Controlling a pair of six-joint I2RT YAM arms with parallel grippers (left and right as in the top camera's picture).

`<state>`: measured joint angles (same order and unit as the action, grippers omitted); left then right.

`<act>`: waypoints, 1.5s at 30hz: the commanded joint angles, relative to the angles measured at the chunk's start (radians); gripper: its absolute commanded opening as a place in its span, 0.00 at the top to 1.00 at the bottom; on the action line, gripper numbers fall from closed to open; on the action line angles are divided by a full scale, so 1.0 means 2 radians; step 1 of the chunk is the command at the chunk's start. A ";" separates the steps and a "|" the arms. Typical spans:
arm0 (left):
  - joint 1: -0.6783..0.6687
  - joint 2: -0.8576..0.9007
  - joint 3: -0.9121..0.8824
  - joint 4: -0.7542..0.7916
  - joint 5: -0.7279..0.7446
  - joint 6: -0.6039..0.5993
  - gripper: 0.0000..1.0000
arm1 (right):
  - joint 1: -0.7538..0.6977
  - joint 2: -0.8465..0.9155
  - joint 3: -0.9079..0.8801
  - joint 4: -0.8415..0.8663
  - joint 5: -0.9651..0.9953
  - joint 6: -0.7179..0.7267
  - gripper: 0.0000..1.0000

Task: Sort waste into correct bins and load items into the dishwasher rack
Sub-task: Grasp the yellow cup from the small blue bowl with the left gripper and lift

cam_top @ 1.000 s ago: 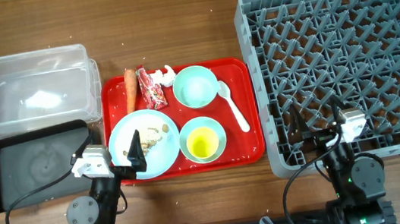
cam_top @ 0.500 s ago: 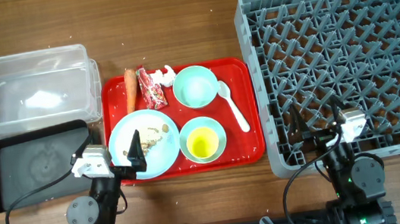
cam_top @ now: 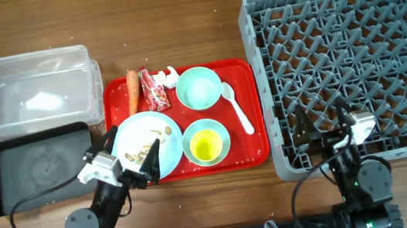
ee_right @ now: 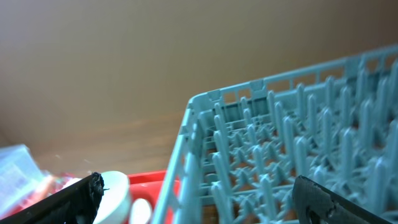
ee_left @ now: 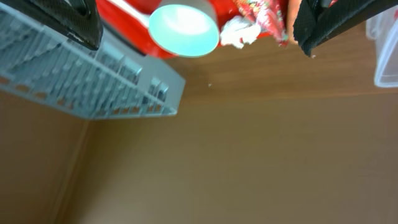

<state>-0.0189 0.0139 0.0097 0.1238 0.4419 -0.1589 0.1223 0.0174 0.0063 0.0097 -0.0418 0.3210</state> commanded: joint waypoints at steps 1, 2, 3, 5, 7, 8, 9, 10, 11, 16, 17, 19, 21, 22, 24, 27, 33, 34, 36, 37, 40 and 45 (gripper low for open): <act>-0.002 0.008 0.015 -0.001 -0.024 -0.078 0.00 | -0.001 -0.002 0.003 0.016 -0.059 0.093 0.00; -0.002 0.020 0.027 -0.001 -0.027 -0.084 0.00 | -0.001 -0.001 0.014 0.015 -0.074 0.093 0.00; -0.002 0.041 0.046 -0.002 -0.027 -0.084 0.00 | -0.001 0.002 0.037 0.013 -0.083 0.087 0.00; -0.002 0.096 0.096 -0.010 -0.027 -0.084 0.00 | -0.001 0.019 0.081 -0.004 -0.081 0.077 0.00; -0.002 0.169 0.159 -0.042 -0.027 -0.084 0.00 | -0.001 0.066 0.141 -0.034 -0.082 0.050 0.00; -0.002 0.208 0.196 -0.070 -0.026 -0.086 0.00 | -0.001 0.089 0.164 -0.049 -0.083 0.044 0.00; -0.002 0.244 0.228 -0.095 -0.022 -0.086 0.00 | -0.001 0.119 0.194 -0.071 -0.083 0.039 0.00; -0.002 0.281 0.263 -0.122 -0.017 -0.086 0.00 | -0.001 0.159 0.230 -0.099 -0.083 0.029 0.01; -0.002 0.340 0.322 -0.170 -0.006 -0.086 0.00 | -0.001 0.209 0.274 -0.133 -0.083 0.021 0.00; -0.002 0.502 0.487 -0.297 0.071 -0.088 0.00 | -0.001 0.429 0.501 -0.307 -0.090 -0.030 0.00; -0.002 0.520 0.493 -0.293 0.110 -0.106 0.00 | -0.001 0.468 0.548 -0.343 -0.094 -0.052 0.00; -0.002 0.538 0.493 -0.278 0.170 -0.110 0.00 | -0.001 0.530 0.619 -0.397 -0.094 -0.072 0.00; -0.002 0.546 0.493 -0.283 0.210 -0.110 0.00 | -0.001 0.569 0.655 -0.429 -0.109 -0.060 0.00; -0.002 0.547 0.493 -0.288 0.222 -0.110 0.00 | -0.001 0.579 0.660 -0.434 -0.121 -0.060 0.00; -0.007 0.547 0.493 -0.316 0.221 -0.106 0.00 | -0.001 0.594 0.661 -0.441 -0.137 -0.060 0.00; -0.055 0.547 0.493 -0.412 0.089 -0.091 0.01 | -0.001 0.608 0.660 -0.446 -0.136 -0.055 0.00; -0.251 0.577 0.492 -0.517 -0.184 -0.123 0.15 | -0.001 0.617 0.660 -0.447 -0.136 -0.037 0.00; -0.270 0.587 0.490 -0.518 -0.215 -0.137 0.15 | -0.001 0.617 0.660 -0.447 -0.136 -0.037 0.00; -0.302 0.619 0.485 -0.511 -0.250 -0.161 0.17 | -0.001 0.618 0.660 -0.447 -0.137 -0.031 0.00; -0.313 0.642 0.485 -0.504 -0.242 -0.161 0.22 | -0.001 0.618 0.660 -0.447 -0.137 -0.028 0.01; -0.331 0.703 0.485 -0.488 -0.243 -0.160 0.31 | -0.001 0.618 0.660 -0.449 -0.137 -0.028 0.00; -0.331 0.766 0.486 -0.451 -0.229 -0.160 0.84 | -0.001 0.618 0.660 -0.455 -0.137 -0.028 0.00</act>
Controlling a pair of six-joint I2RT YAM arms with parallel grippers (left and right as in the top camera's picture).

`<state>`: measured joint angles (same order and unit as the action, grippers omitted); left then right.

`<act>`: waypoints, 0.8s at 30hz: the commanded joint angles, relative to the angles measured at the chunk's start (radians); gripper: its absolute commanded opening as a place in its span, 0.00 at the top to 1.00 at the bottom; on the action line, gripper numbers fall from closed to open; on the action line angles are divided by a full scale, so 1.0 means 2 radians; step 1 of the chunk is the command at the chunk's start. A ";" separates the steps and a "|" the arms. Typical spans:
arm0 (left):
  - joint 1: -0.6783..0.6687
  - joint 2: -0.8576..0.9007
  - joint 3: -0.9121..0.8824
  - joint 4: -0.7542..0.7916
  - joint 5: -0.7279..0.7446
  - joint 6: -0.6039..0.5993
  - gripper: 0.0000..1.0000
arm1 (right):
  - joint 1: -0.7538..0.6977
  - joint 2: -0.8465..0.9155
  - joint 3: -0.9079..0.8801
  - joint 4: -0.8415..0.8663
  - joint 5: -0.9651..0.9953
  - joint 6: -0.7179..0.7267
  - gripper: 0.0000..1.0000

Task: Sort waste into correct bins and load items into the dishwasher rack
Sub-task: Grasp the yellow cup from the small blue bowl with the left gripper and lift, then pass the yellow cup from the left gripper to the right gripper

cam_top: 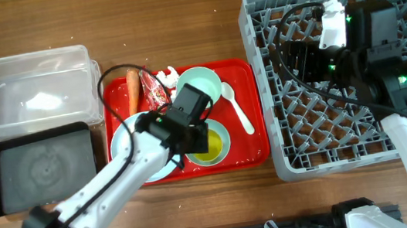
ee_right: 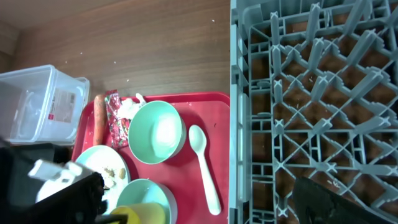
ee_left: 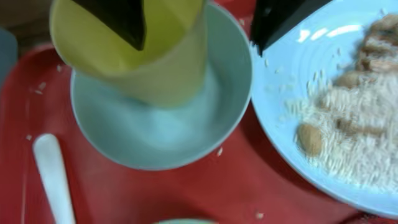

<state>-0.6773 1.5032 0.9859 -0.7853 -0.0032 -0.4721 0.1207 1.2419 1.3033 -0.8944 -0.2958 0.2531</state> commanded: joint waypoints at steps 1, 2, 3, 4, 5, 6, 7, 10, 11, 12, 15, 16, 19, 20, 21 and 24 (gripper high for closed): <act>-0.002 0.021 -0.002 0.004 -0.007 -0.004 0.92 | 0.000 0.006 0.012 -0.005 -0.010 0.006 0.00; -0.002 0.016 0.001 0.003 -0.007 -0.004 0.96 | 0.000 0.006 0.012 -0.006 -0.010 0.006 0.00; 0.002 0.005 0.014 -0.001 -0.005 -0.004 0.96 | 0.000 0.006 0.012 -0.010 -0.010 0.006 0.00; 0.004 -0.004 0.027 -0.008 -0.005 -0.004 0.96 | 0.000 0.006 0.012 -0.012 -0.009 0.006 0.01; 0.007 -0.013 0.037 -0.016 -0.005 -0.004 0.96 | 0.000 0.006 0.012 -0.014 -0.009 0.006 0.00; 0.014 -0.026 0.054 -0.031 -0.005 -0.004 0.96 | 0.000 0.006 0.012 -0.018 -0.009 0.006 0.00; 0.023 -0.039 0.069 -0.045 -0.003 -0.004 0.96 | 0.000 0.006 0.012 -0.019 -0.010 0.006 0.00; 0.072 -0.072 0.099 -0.058 0.066 -0.004 0.96 | 0.000 0.006 0.012 -0.019 -0.010 0.006 0.00; 0.096 -0.081 0.102 -0.050 0.114 -0.003 0.96 | 0.000 0.006 0.012 -0.019 -0.011 0.006 0.00; 0.132 -0.090 0.103 -0.033 0.193 0.000 0.96 | 0.000 0.006 0.012 -0.019 -0.023 0.004 0.00; 0.257 -0.090 0.103 0.018 0.438 0.000 0.96 | 0.000 0.006 0.012 -0.001 -0.099 0.004 0.00; 0.282 -0.087 0.103 0.035 0.498 -0.001 0.96 | 0.000 0.006 0.012 0.012 -0.134 0.001 0.03; 0.331 -0.075 0.103 0.068 0.650 -0.020 0.96 | 0.000 0.006 0.012 0.085 -0.326 -0.045 0.13; 0.335 -0.073 0.103 0.070 0.673 -0.022 0.96 | 0.000 0.006 0.012 0.103 -0.363 -0.049 0.14; 0.336 -0.072 0.103 0.070 0.697 -0.022 0.96 | 0.003 0.006 0.012 0.125 -0.396 -0.050 0.15; 0.333 -0.072 0.103 0.070 0.745 -0.021 0.96 | 0.038 0.006 0.012 0.178 -0.425 -0.048 0.14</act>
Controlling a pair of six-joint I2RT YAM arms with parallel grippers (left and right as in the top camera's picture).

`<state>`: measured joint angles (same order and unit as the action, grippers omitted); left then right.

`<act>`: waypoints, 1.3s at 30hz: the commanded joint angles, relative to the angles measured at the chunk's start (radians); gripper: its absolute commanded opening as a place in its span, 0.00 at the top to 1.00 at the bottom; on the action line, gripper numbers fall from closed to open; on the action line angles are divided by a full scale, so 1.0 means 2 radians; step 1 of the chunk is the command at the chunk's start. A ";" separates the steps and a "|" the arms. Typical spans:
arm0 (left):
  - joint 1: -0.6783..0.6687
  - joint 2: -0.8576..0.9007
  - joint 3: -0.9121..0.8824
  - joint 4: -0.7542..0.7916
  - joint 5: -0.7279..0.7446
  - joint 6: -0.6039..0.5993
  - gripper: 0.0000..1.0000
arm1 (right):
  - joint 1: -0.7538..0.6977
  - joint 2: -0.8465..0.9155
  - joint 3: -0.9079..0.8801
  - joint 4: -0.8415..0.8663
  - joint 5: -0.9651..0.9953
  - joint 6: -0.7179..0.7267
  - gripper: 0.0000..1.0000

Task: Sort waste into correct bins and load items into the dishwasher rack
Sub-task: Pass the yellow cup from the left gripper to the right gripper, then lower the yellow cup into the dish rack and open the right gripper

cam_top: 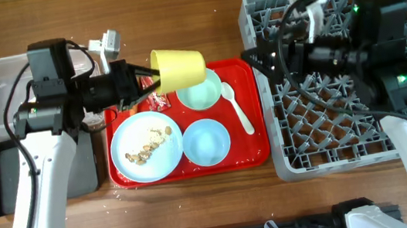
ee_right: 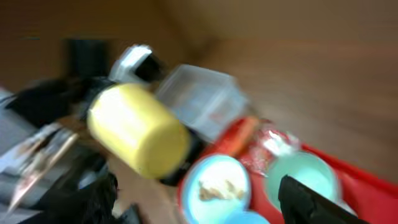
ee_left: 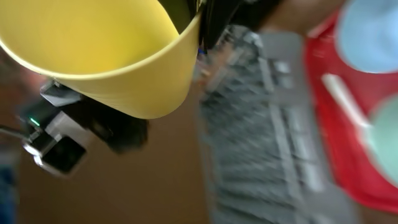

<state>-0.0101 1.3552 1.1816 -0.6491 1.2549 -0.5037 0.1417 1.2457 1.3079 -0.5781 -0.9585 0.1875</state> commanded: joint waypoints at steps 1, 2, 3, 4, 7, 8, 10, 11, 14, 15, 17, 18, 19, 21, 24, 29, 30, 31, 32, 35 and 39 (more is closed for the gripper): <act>-0.003 0.002 0.005 0.002 0.119 -0.005 0.96 | 0.041 0.004 0.010 0.028 -0.094 -0.015 0.10; -0.007 0.002 0.005 0.002 0.119 -0.005 0.96 | 0.057 0.005 0.009 0.039 -0.094 -0.015 0.07; -0.011 0.002 0.005 0.002 0.119 -0.005 0.96 | 0.071 0.006 0.010 0.051 -0.093 -0.014 0.05; -0.015 0.002 0.005 0.002 0.119 -0.005 0.96 | 0.086 0.010 0.009 0.064 -0.086 -0.010 0.04; -0.028 0.002 0.005 0.002 0.126 -0.006 0.96 | 0.117 0.028 0.009 0.076 -0.038 0.024 0.03; -0.030 0.002 0.005 0.002 0.126 -0.005 0.96 | 0.124 0.035 0.010 0.081 -0.049 0.024 0.03; -0.030 0.002 0.005 0.002 0.126 -0.005 0.96 | 0.140 0.048 0.009 0.099 -0.076 0.026 0.07; -0.030 0.002 0.005 0.002 0.126 -0.005 0.96 | 0.147 0.053 0.010 0.103 -0.075 0.026 0.09; -0.030 0.002 0.005 0.002 0.125 -0.005 0.96 | 0.160 0.063 0.009 0.105 -0.075 0.026 0.29; -0.030 0.002 0.005 0.002 0.125 -0.005 0.96 | 0.159 0.063 0.010 0.106 -0.075 0.026 0.33; -0.030 0.002 0.005 0.002 0.124 -0.005 0.96 | 0.159 0.061 0.010 0.107 -0.074 0.026 0.36; -0.030 0.002 0.005 0.002 0.123 -0.005 0.96 | 0.159 0.061 0.010 0.108 -0.069 0.026 0.42; -0.030 0.002 0.005 0.002 0.122 -0.005 0.88 | 0.159 0.059 0.010 0.108 -0.064 0.025 0.43; -0.030 0.002 0.005 0.003 0.122 -0.005 0.49 | 0.159 0.056 0.010 0.108 -0.052 0.024 0.46; -0.029 0.002 0.005 0.004 0.102 -0.005 0.00 | 0.153 0.040 0.010 0.097 -0.012 0.022 0.46; -0.004 0.002 0.005 0.003 0.051 -0.005 0.00 | 0.078 -0.024 0.010 -0.018 0.173 0.013 0.48; 0.006 0.002 0.005 0.003 0.047 -0.005 0.00 | 0.059 -0.037 0.010 -0.049 0.220 0.013 0.48; 0.014 0.002 0.005 0.004 0.044 -0.005 0.00 | 0.042 -0.046 0.010 -0.081 0.270 0.013 0.48; 0.025 0.002 0.005 0.003 0.043 -0.005 0.00 | 0.027 -0.051 0.010 -0.110 0.317 0.017 0.48; 0.043 0.001 0.005 0.003 0.035 -0.005 0.00 | 0.016 -0.026 0.010 -0.188 0.453 0.060 0.48; 0.035 -0.018 0.005 0.003 -0.019 -0.005 0.00 | 0.016 0.048 0.010 -0.238 0.472 0.087 0.48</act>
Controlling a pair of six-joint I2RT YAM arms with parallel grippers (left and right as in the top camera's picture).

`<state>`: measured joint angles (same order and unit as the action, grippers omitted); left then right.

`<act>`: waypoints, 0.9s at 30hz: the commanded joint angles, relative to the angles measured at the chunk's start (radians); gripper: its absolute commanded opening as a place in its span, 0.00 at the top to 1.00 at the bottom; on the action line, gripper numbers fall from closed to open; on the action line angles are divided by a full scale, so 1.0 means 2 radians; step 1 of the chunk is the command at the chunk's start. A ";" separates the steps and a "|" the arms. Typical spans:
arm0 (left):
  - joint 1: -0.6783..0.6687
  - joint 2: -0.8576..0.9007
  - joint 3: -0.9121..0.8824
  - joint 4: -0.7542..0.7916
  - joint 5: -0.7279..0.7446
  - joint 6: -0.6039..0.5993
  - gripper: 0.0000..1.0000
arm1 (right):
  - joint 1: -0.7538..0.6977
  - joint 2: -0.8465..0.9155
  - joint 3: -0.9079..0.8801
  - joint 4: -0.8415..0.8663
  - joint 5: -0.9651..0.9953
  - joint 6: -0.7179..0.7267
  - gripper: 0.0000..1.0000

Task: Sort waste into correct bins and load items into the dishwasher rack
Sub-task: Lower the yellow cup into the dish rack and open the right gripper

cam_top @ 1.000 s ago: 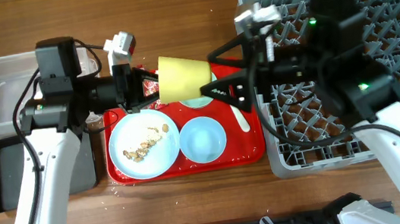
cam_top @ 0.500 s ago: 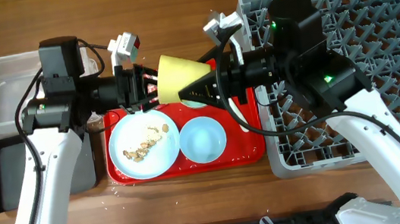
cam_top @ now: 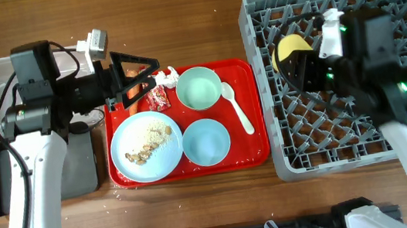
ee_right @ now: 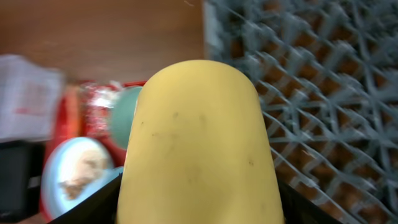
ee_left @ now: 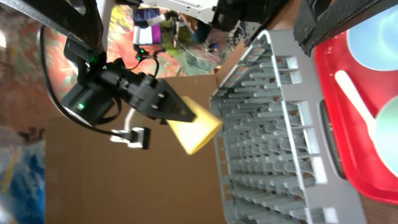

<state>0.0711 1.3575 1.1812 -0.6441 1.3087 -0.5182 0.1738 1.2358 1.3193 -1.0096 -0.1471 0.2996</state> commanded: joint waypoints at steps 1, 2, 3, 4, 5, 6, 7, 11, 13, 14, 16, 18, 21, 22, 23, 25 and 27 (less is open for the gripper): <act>-0.006 -0.024 0.005 0.001 -0.054 0.003 0.00 | 0.000 0.065 0.004 -0.030 0.066 0.037 0.48; -0.007 -0.032 0.005 0.000 -0.069 0.003 0.00 | 0.000 0.084 0.004 -0.041 0.066 0.044 0.48; -0.007 -0.047 0.005 -0.001 -0.099 0.003 0.00 | 0.000 0.111 0.004 -0.050 0.066 0.048 0.48; -0.007 -0.058 0.005 -0.002 -0.118 0.003 0.00 | 0.000 0.127 0.004 -0.051 0.066 0.048 0.48; -0.007 -0.069 0.005 -0.002 -0.142 0.006 0.00 | 0.000 0.143 0.004 -0.051 0.063 0.047 0.48; -0.007 -0.079 0.005 -0.002 -0.159 0.007 0.00 | 0.000 0.156 0.004 -0.052 0.058 0.047 0.48; -0.007 -0.090 0.005 -0.002 -0.176 0.008 0.00 | 0.000 0.172 0.004 -0.059 0.054 0.048 0.48; -0.007 -0.113 0.005 -0.027 -0.220 0.008 0.00 | 0.000 0.199 0.004 -0.105 0.049 0.048 0.43; -0.007 -0.113 0.005 -0.040 -0.229 0.013 0.00 | 0.000 0.198 0.004 -0.103 0.050 0.048 0.29; -0.008 -0.112 0.005 -0.041 -0.229 0.021 0.00 | 0.000 0.198 0.004 -0.101 0.049 0.048 0.24; -0.007 -0.111 0.005 -0.041 -0.229 0.021 0.00 | 0.000 0.198 0.004 -0.098 0.049 0.048 0.24; -0.008 -0.111 0.005 -0.041 -0.229 0.021 0.00 | 0.000 0.198 0.004 -0.079 0.049 0.047 0.24; -0.007 -0.111 0.005 -0.043 -0.229 0.021 0.00 | 0.000 0.198 0.004 -0.064 0.048 0.048 0.27; -0.008 -0.111 0.005 -0.046 -0.229 0.021 0.00 | 0.000 0.198 0.004 -0.064 0.047 0.048 0.28; -0.008 -0.111 0.005 -0.050 -0.229 0.021 0.00 | 0.000 0.198 0.004 -0.064 0.047 0.048 0.29; -0.007 -0.111 0.005 -0.055 -0.229 0.021 0.00 | 0.000 0.198 0.004 -0.053 0.048 0.042 0.28; -0.007 -0.111 0.005 -0.054 -0.229 0.021 0.00 | -0.001 0.198 0.004 -0.043 0.047 0.043 0.29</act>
<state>0.0601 1.1358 1.1824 -0.7532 0.8600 -0.4988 0.1738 1.6180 1.3193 -1.1126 -0.0513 0.3851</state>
